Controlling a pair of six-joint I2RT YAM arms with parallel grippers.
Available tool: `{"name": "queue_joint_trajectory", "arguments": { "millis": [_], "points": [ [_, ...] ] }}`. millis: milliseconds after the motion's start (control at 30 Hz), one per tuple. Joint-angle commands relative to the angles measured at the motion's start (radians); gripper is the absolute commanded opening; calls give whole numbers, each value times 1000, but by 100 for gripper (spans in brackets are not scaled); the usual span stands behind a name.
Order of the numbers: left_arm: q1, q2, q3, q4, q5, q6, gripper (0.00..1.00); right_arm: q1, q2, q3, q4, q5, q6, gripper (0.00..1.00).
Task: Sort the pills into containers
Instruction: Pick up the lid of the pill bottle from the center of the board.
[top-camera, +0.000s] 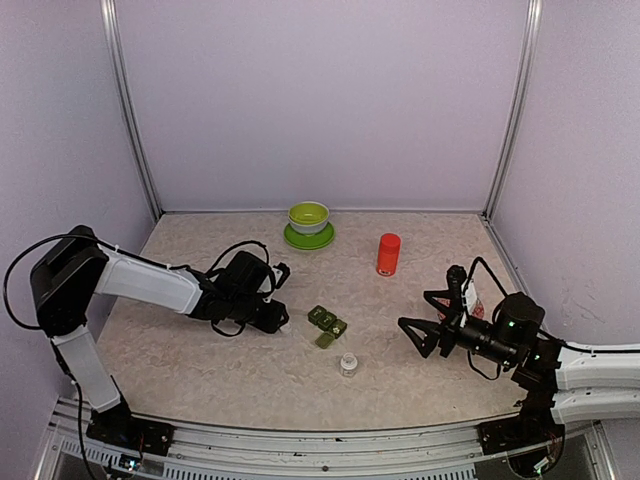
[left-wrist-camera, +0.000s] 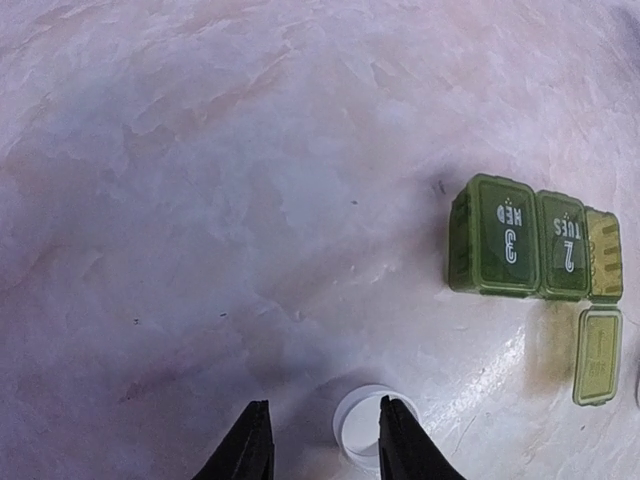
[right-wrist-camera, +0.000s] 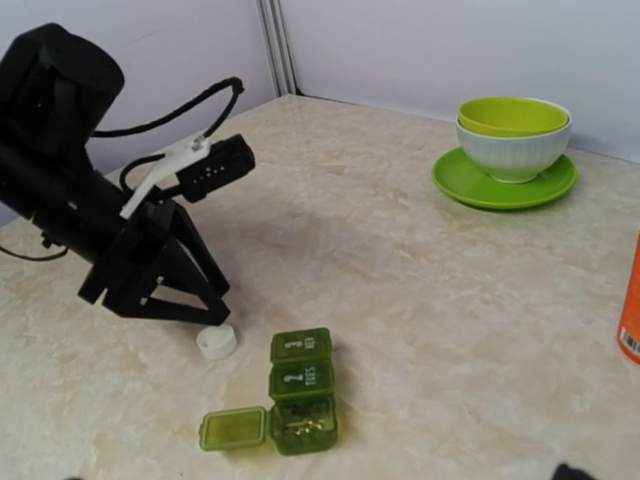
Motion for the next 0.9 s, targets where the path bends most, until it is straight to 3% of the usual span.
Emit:
{"name": "queue_joint_trajectory", "arguments": {
  "millis": [0,333,600,800,867],
  "points": [
    [0,30,7,9,37,-4,33,5,8,11,23,-8,-7,100],
    [0,46,2,1,43,-6,19,6,11,17,10,-7,-15,100],
    [0,67,-1,2,60,-8,15,6,27,32,6,-15,-17,100],
    [0,55,-19,29,90,-15,0,6,32,37,12,-55,-23,100],
    [0,45,-22,39,124,-17,0,7,42,48,13,-91,-33,100]
  ]
}}
